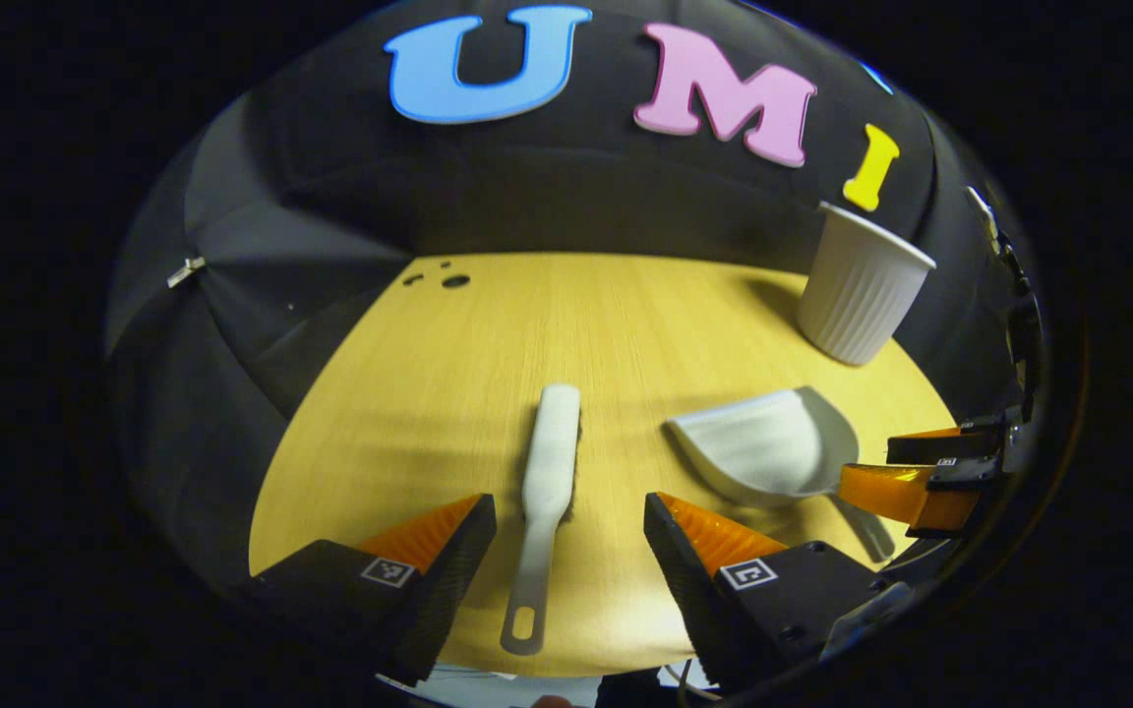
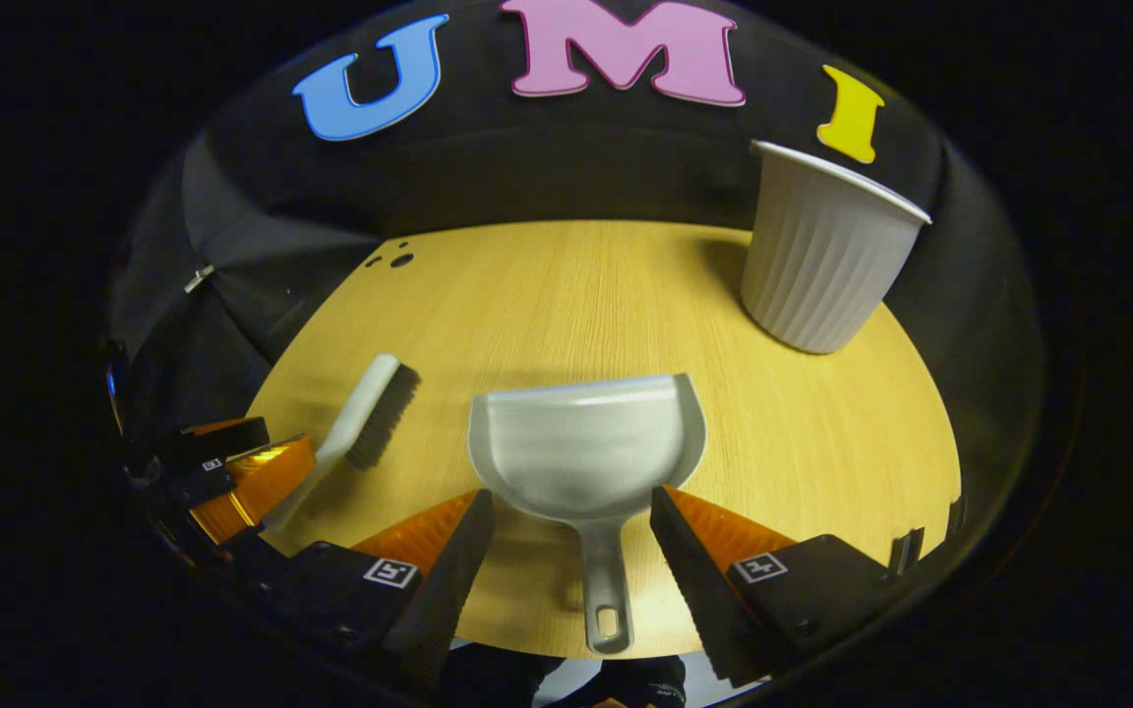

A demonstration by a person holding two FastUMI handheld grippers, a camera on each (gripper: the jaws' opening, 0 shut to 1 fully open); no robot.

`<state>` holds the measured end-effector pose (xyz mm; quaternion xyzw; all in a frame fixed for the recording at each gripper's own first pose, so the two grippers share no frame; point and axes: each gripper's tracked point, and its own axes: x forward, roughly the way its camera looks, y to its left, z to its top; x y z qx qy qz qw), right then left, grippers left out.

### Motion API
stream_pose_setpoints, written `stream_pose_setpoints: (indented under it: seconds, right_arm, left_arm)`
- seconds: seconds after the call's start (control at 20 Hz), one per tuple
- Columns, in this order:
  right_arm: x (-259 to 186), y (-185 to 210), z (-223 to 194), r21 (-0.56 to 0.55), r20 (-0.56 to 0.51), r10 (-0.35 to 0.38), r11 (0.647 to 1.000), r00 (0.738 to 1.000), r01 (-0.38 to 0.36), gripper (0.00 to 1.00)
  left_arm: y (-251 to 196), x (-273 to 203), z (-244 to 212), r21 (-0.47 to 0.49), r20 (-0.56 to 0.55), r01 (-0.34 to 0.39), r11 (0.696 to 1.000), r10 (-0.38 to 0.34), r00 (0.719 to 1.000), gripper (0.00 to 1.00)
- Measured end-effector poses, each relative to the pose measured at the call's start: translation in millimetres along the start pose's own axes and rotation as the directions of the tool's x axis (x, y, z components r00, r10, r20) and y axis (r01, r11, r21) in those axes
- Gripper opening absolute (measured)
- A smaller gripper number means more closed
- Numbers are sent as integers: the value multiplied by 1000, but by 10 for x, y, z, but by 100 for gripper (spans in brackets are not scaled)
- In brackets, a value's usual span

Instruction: Pick up the small broom and dustpan from the desktop, sweep the trash into the dustpan with the broom, and then empty the trash into the garbage bin.

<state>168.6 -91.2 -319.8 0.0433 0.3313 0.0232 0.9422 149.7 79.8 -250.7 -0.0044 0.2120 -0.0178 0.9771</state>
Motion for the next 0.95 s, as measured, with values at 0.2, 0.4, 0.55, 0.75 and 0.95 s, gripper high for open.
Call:
stream_pose_setpoints:
  seconds: [0.2, 0.4, 0.55, 0.75, 0.95]
  right_arm:
    - [-478, -72, 399, -5, 181, -11, 1000, 983, 12, 99]
    - [-716, -10, 430, -10, 263, 7, 1000, 965, -5, 99]
    - [-844, 0, 405, 10, 284, 6, 1000, 959, -10, 99]
    - [-1011, 28, 405, 30, 327, 15, 999, 945, -26, 99]
    - [-1016, 95, 142, 26, 265, 49, 998, 963, -58, 99]
  left_arm:
    - [-55, -480, 334, 13, 167, -24, 1000, 21, 986, 96]
    - [-227, -867, 623, 41, 277, -28, 999, 16, 961, 96]
    - [-375, -1037, 611, 13, 263, 11, 1000, -14, 965, 96]
    - [-489, -1143, 638, 100, 293, 9, 995, -38, 955, 96]
    - [-684, -1090, 464, 138, 224, 67, 988, -97, 970, 96]
